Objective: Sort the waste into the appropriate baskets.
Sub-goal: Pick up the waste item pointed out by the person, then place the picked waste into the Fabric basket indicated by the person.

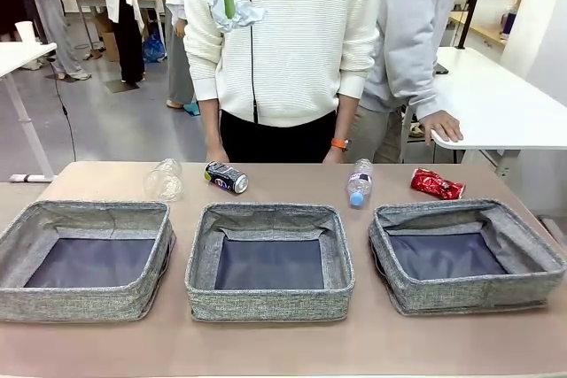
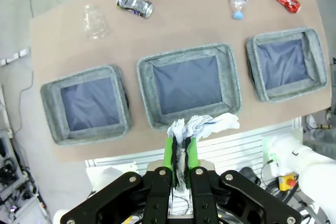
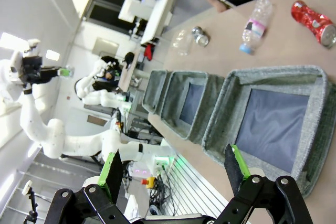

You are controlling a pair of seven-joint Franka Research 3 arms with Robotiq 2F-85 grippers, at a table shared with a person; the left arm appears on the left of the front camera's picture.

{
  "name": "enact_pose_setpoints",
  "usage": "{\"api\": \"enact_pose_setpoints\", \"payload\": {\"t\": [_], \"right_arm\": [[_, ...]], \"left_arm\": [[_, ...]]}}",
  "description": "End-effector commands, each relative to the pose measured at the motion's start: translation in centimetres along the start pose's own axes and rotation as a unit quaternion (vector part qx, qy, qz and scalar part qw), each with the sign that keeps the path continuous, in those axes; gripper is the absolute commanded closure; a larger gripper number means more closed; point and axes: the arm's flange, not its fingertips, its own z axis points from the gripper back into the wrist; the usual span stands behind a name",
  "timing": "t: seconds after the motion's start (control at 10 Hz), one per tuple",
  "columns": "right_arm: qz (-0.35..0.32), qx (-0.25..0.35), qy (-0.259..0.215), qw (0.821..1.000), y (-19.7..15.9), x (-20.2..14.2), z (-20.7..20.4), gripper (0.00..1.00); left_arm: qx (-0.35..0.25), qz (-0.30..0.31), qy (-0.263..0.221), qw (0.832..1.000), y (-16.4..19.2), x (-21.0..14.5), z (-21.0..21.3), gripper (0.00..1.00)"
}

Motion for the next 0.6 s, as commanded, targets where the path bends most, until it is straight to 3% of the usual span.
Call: {"api": "enact_pose_setpoints", "payload": {"t": [0.0, 0.5], "right_arm": [[0.013, 0.009, -0.008, 1.0, 0.08, 0.25, -0.1, 0.0], [0.013, 0.009, -0.008, 1.0, 0.08, 0.25, -0.1, 0.0]], "left_arm": [[0.006, -0.002, -0.002, 1.0, 0.57, -0.49, -0.02, 0.9], [0.006, -0.002, -0.002, 1.0, 0.57, -0.49, -0.02, 0.9]]}}
